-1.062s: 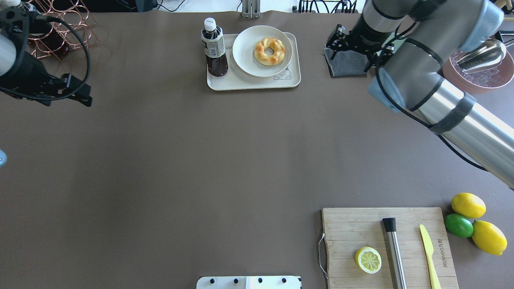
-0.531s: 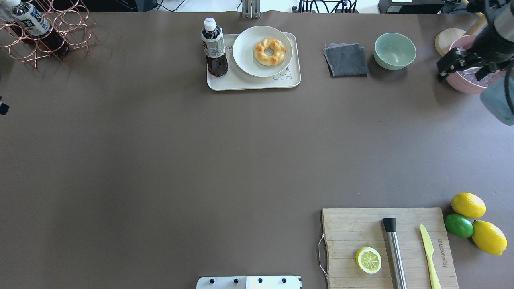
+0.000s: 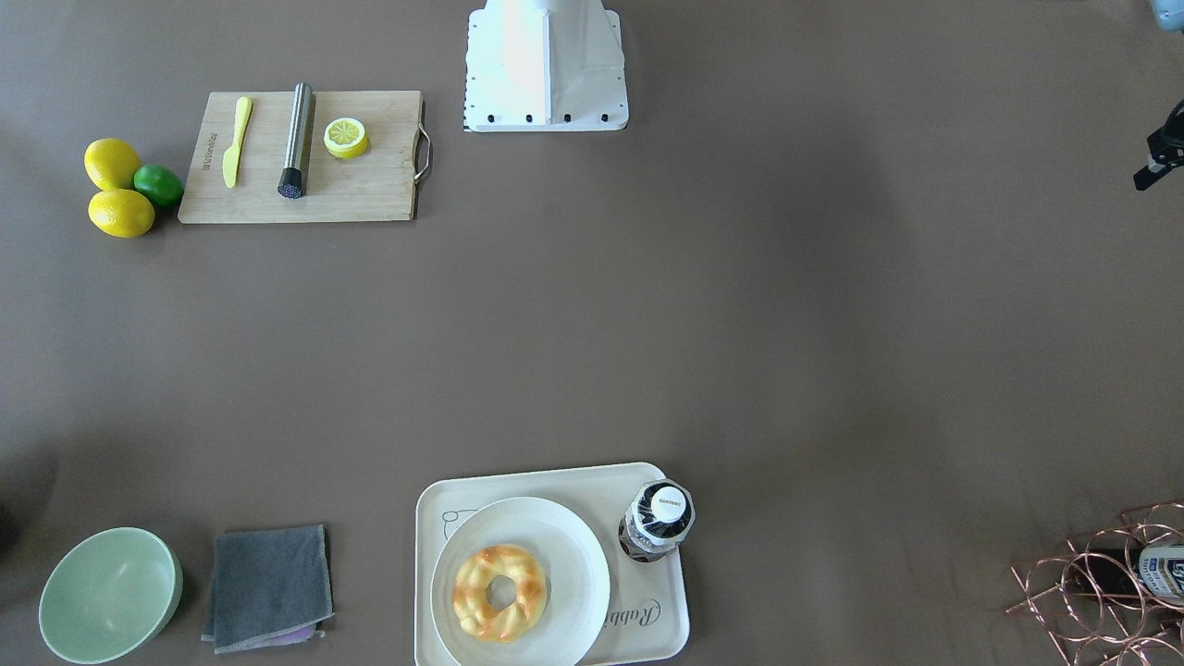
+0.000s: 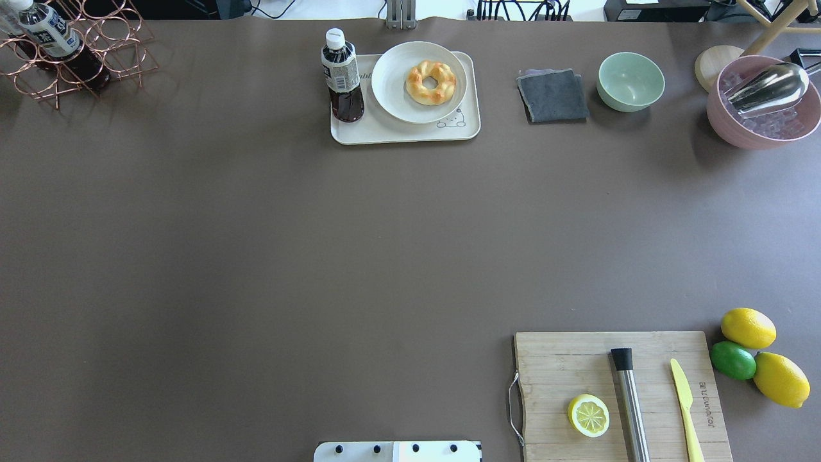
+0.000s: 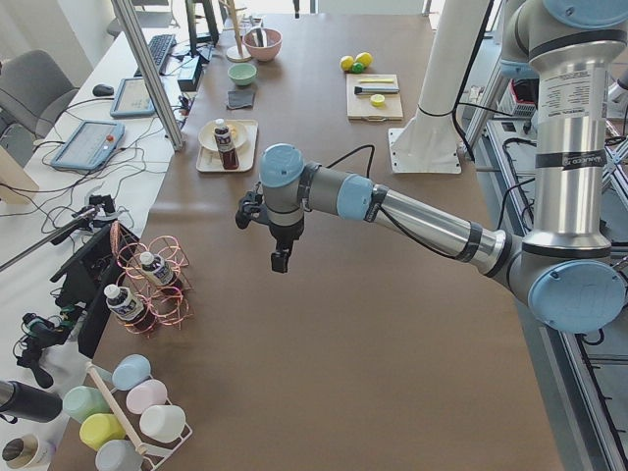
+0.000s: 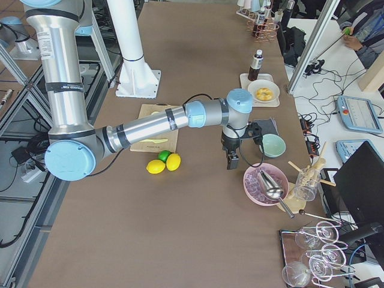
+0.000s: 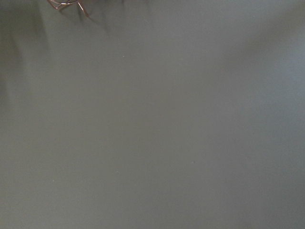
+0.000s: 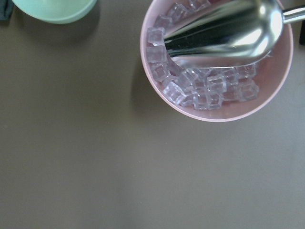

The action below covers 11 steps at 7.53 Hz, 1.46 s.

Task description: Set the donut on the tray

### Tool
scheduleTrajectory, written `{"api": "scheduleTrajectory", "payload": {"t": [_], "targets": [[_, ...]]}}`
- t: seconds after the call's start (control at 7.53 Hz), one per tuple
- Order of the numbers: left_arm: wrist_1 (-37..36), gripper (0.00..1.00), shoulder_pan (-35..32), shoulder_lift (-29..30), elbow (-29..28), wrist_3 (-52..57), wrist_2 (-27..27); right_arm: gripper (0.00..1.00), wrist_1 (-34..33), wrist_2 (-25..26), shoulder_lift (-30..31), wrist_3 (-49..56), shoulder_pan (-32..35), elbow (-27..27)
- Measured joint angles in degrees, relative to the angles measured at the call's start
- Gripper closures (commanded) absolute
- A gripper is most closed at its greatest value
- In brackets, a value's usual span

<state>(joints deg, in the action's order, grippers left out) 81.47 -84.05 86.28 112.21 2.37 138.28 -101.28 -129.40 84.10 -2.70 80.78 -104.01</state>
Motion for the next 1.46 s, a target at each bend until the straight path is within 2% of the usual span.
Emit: {"api": "scheduleTrajectory", "payload": {"t": [0.27, 0.53, 0.93, 1.46], "targets": [[0.12, 0.02, -4.60, -0.50, -4.21, 5.02, 1.46, 0.00, 0.18, -2.94, 3.56, 6.74, 4.40, 0.09], [3.01, 0.02, -7.24, -2.90, -5.18, 6.72, 1.70, 0.00, 0.30, -4.82, 4.76, 8.78, 6.18, 0.08], [7.79, 0.02, -8.65, -5.89, -5.11, 7.55, 1.66, 0.00, 0.34, -7.94, 5.65, 9.00, 7.46, -0.26], [8.84, 0.02, -9.23, -6.42, -7.85, 7.24, 1.23, 0.00, 0.27, -9.29, 6.31, 9.20, 9.64, -0.70]]}}
